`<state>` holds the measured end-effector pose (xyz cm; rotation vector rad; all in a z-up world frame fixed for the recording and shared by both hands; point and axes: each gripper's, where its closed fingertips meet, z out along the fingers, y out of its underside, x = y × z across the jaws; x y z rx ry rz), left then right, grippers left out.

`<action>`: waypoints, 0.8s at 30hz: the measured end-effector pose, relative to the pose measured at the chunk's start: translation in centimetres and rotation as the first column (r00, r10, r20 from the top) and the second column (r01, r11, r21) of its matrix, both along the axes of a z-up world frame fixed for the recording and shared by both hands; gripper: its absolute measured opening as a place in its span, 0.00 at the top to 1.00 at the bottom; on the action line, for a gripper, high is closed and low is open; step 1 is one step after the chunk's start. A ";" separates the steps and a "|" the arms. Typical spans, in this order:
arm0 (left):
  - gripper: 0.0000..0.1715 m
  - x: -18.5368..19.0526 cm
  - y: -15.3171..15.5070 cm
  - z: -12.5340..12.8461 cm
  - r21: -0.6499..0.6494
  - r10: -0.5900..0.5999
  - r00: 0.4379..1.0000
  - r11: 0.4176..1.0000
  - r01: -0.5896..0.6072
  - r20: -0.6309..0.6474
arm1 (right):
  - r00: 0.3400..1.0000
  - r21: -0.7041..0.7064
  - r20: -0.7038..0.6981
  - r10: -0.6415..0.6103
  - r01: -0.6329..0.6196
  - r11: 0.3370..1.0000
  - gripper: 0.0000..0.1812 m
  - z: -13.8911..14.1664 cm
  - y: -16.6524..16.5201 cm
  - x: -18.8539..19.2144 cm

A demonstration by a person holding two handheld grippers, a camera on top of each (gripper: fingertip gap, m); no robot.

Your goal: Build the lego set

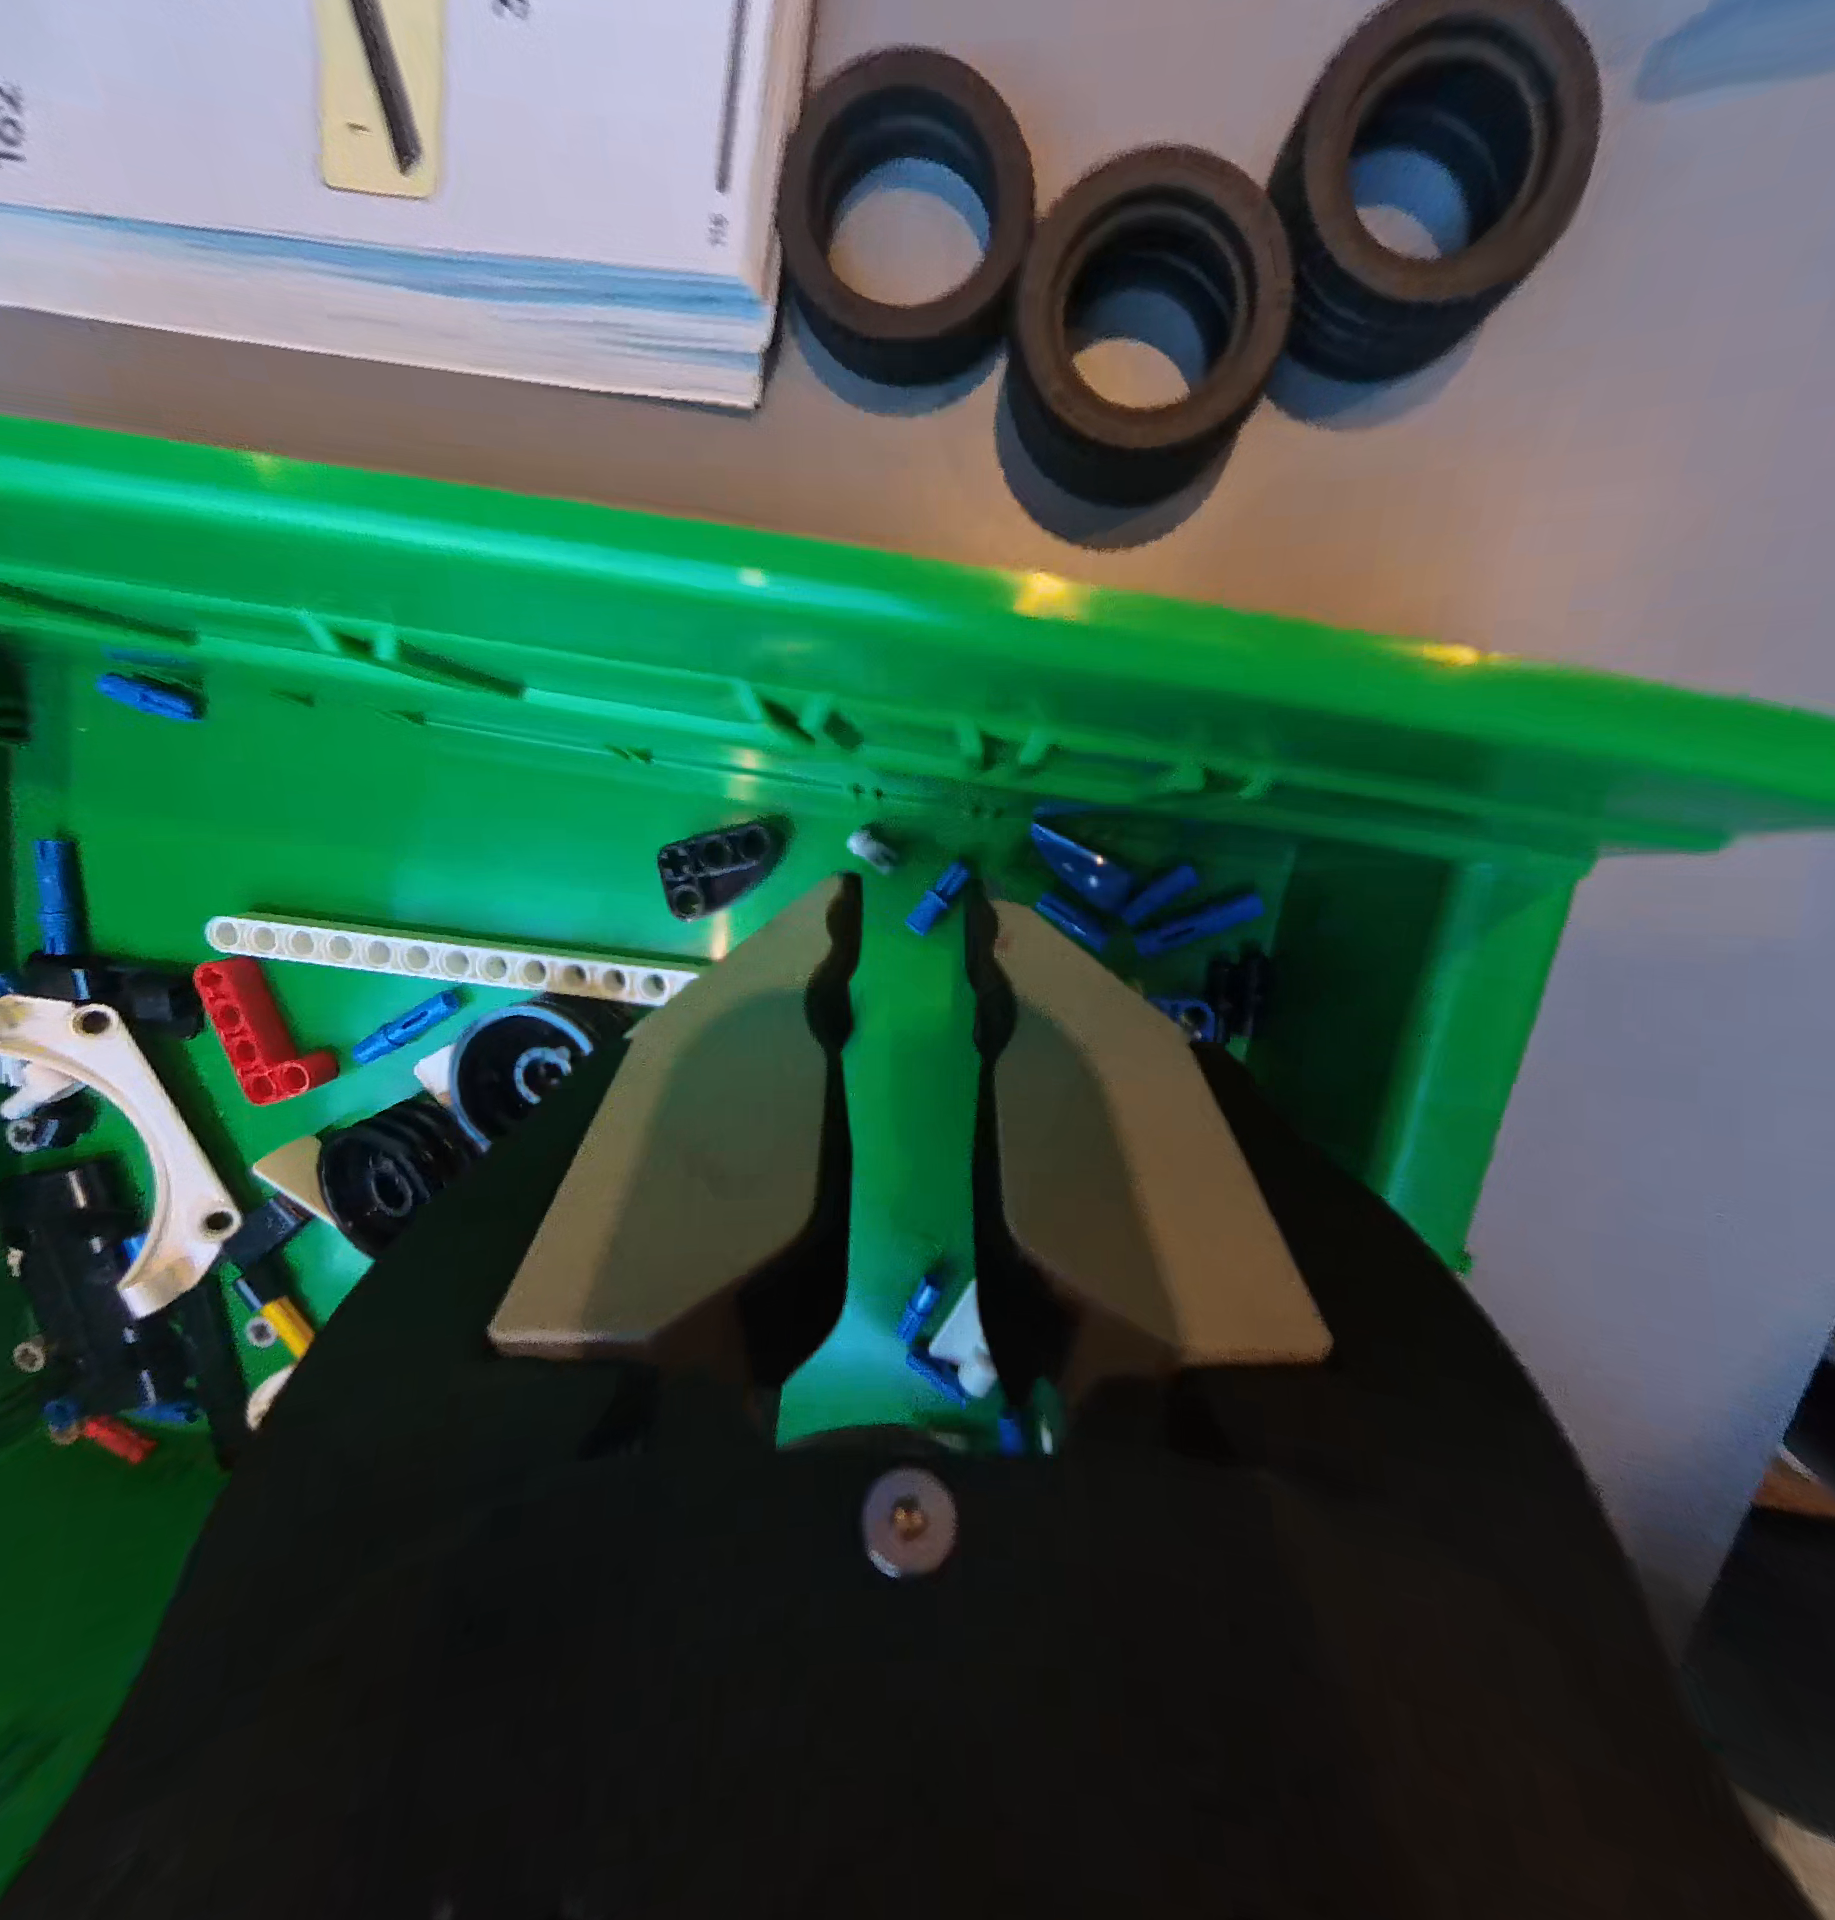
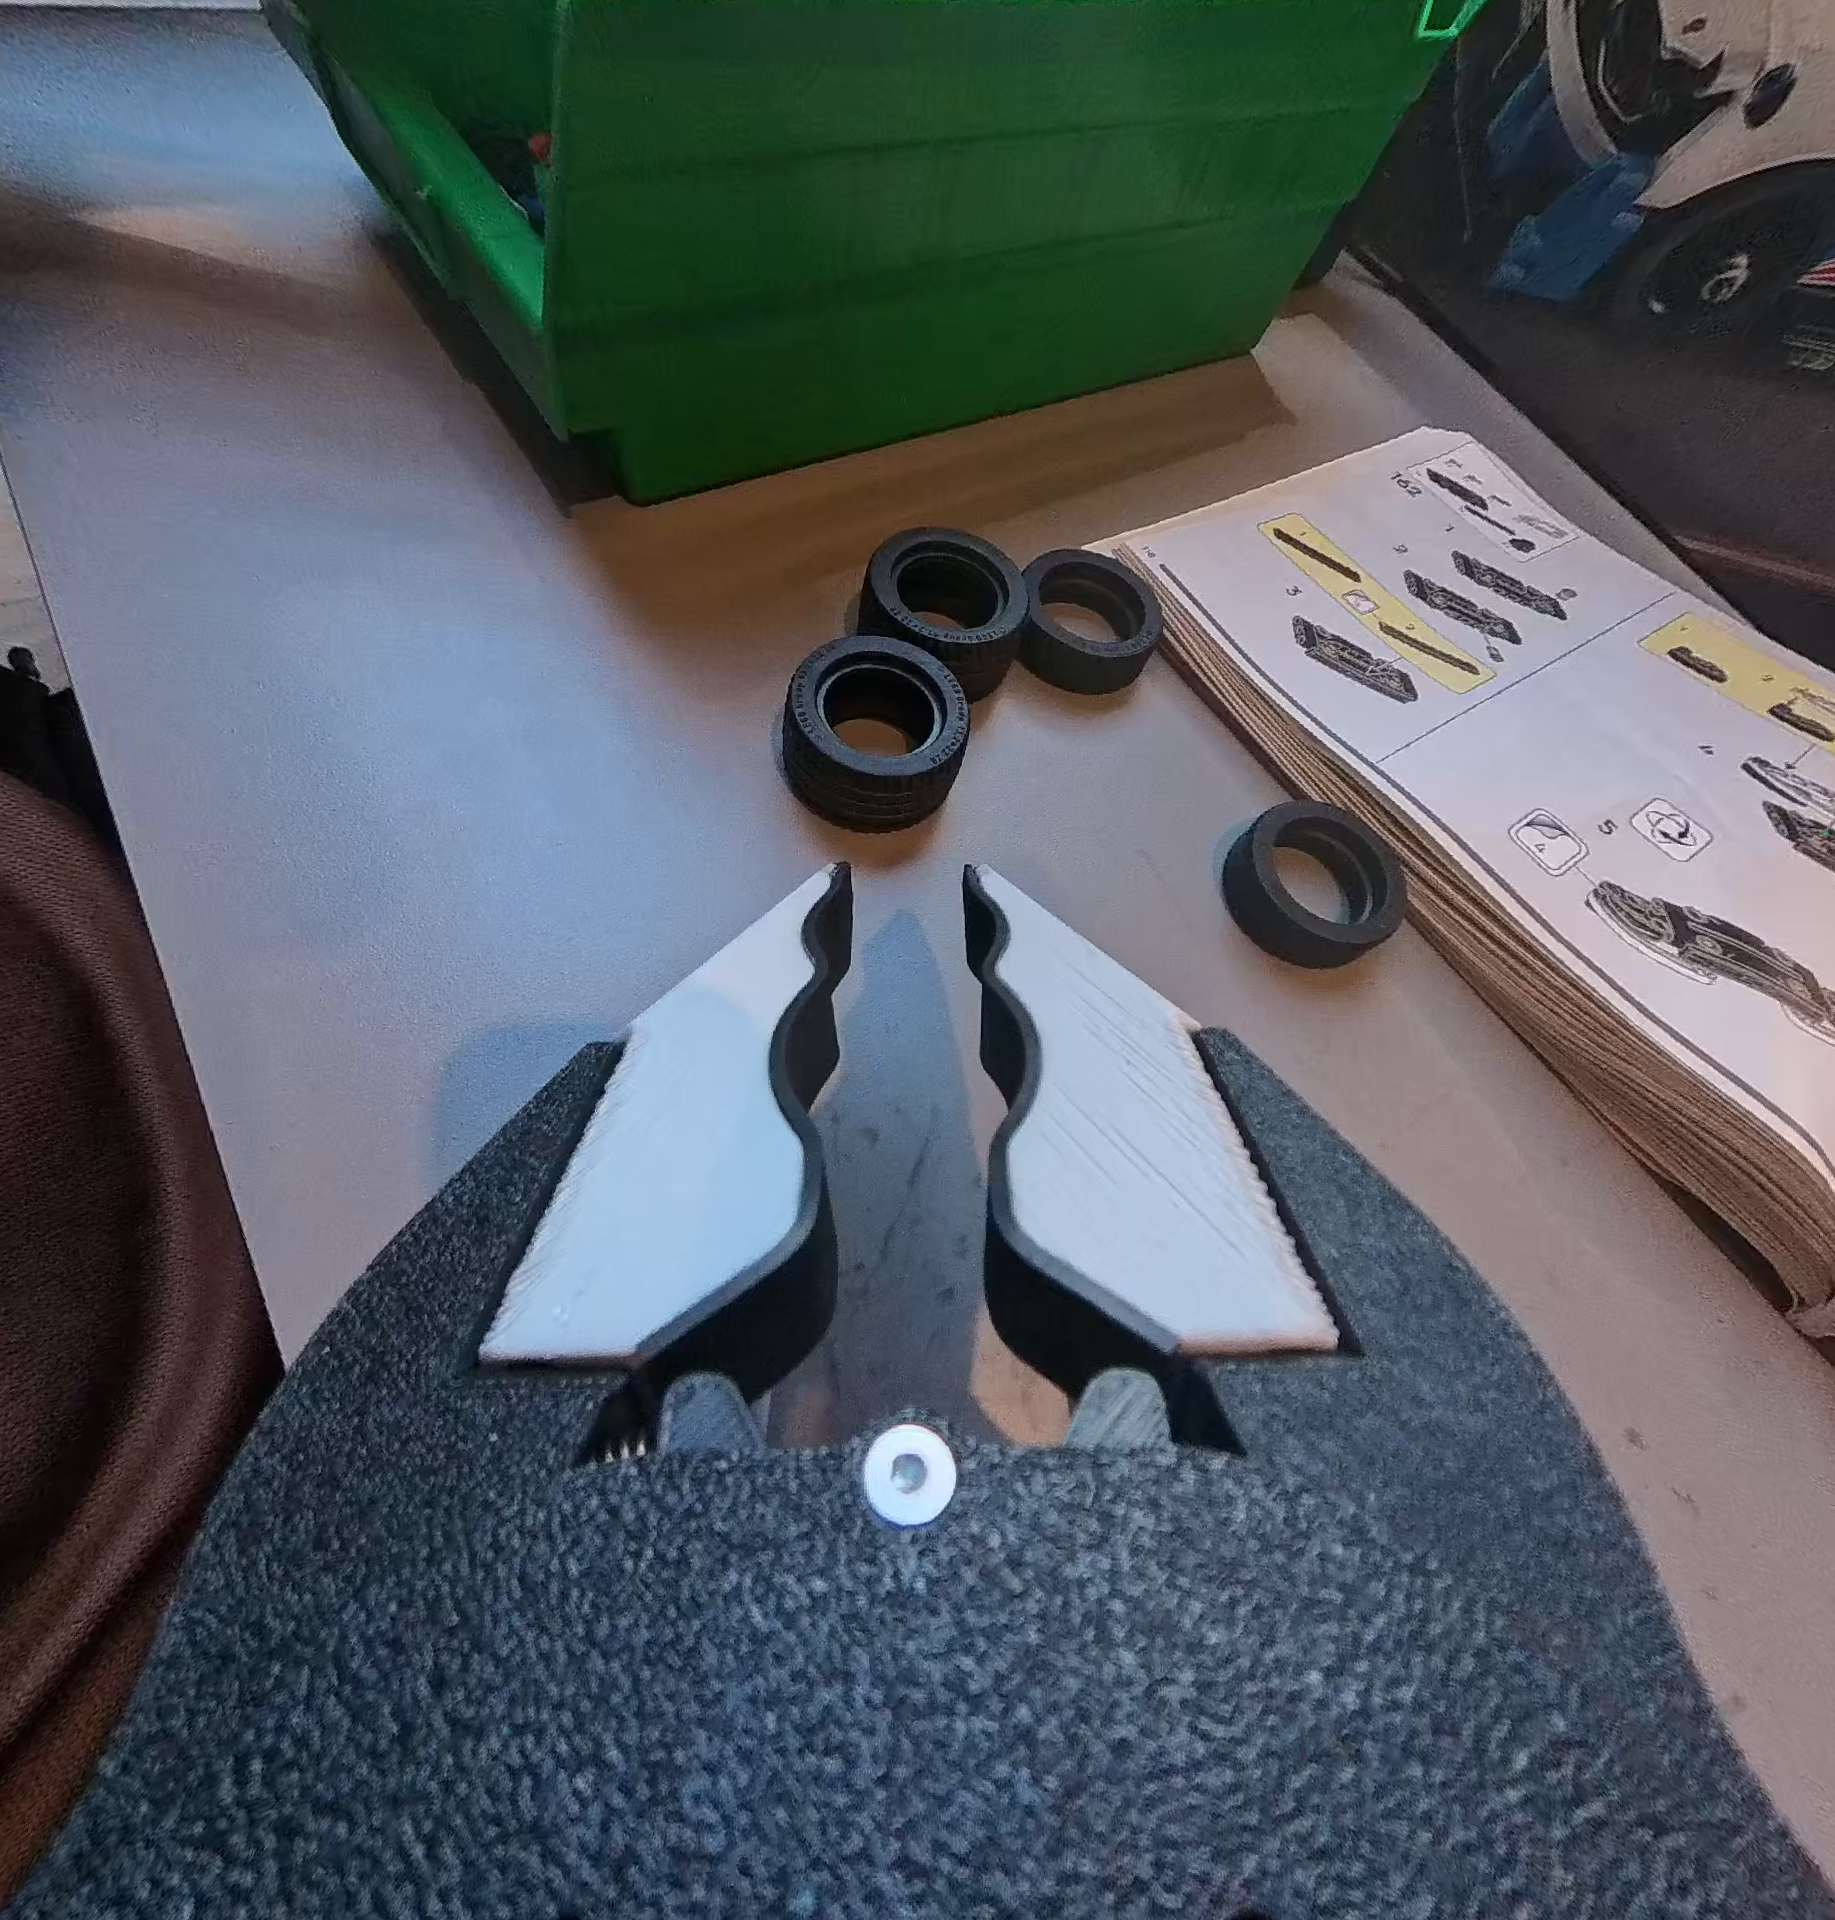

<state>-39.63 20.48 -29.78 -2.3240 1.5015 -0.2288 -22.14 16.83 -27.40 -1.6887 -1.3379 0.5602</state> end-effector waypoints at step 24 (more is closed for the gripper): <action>0.99 0.3 -0.6 4.7 0.347 -0.029 0.995 0.938 -0.006 0.096 | 1.000 0.007 -0.018 -0.006 0.006 1.000 0.90 0.3 0.0 0.1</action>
